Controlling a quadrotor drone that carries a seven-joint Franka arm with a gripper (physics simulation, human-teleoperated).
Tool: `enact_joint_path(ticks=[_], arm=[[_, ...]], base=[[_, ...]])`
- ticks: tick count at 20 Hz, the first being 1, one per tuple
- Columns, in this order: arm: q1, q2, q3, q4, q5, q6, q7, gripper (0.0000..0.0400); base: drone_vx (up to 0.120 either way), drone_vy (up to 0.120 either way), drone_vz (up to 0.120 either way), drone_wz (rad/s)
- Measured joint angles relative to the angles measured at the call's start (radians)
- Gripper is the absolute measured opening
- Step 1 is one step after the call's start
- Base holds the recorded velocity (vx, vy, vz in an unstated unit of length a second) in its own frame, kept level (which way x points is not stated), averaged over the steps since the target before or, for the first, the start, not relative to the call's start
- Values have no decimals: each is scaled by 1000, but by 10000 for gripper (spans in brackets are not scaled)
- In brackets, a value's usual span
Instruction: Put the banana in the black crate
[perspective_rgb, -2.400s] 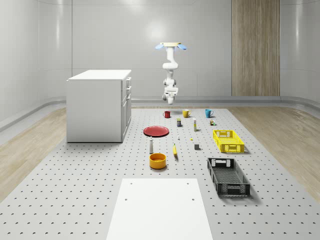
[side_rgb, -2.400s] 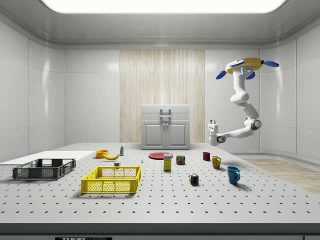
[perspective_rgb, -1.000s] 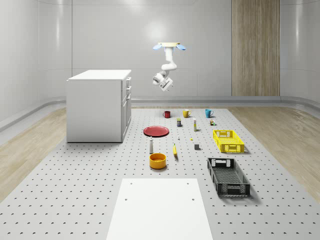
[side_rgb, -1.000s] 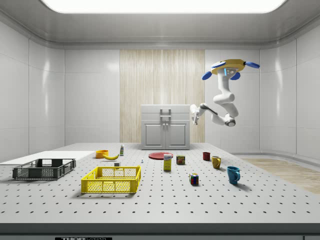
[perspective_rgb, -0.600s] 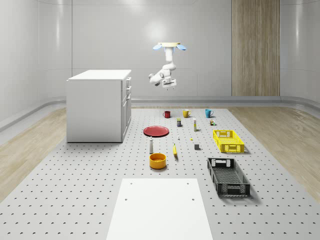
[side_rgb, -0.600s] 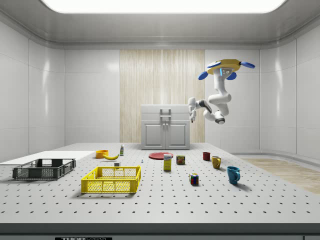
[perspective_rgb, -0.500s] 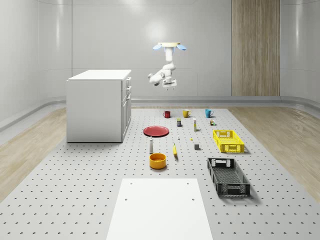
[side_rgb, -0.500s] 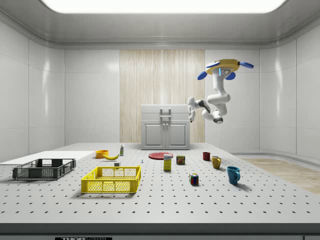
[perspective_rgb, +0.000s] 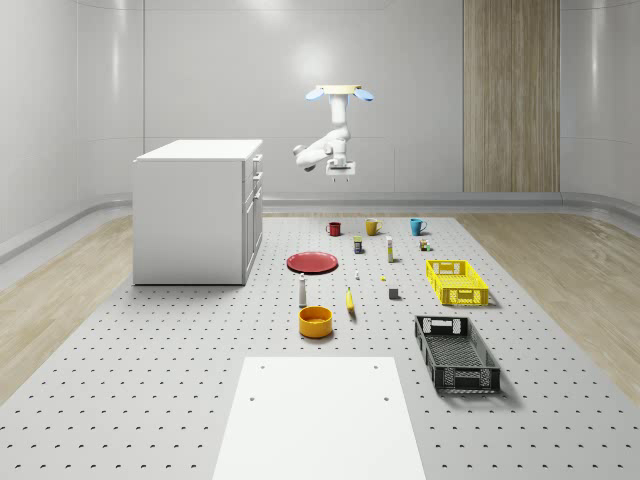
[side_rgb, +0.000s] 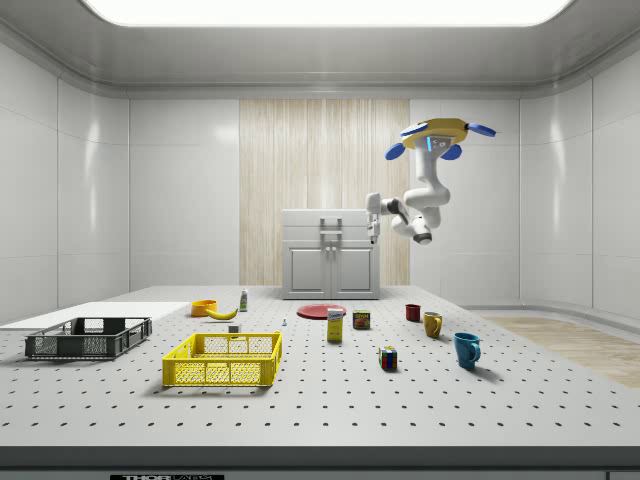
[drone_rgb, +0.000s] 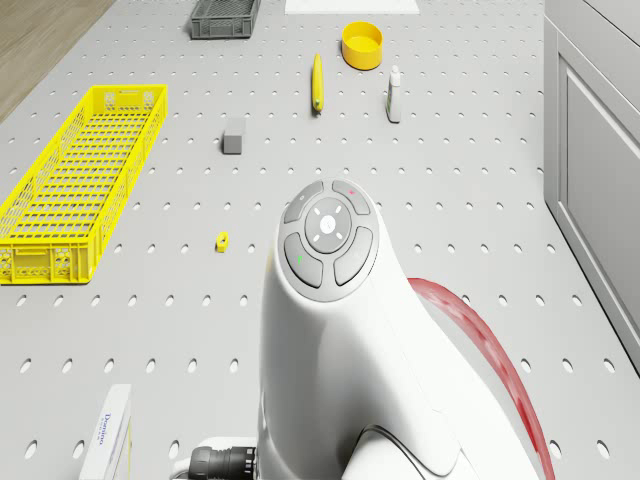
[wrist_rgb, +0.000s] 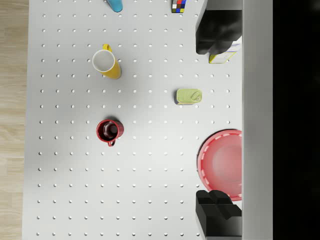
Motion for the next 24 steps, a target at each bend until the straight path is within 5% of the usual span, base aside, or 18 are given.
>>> enact_joint_path(ticks=[24], arm=[[-58, -125, 47, 8, 60, 102, 51, 400]], base=[[120, 0, 0, 0]])
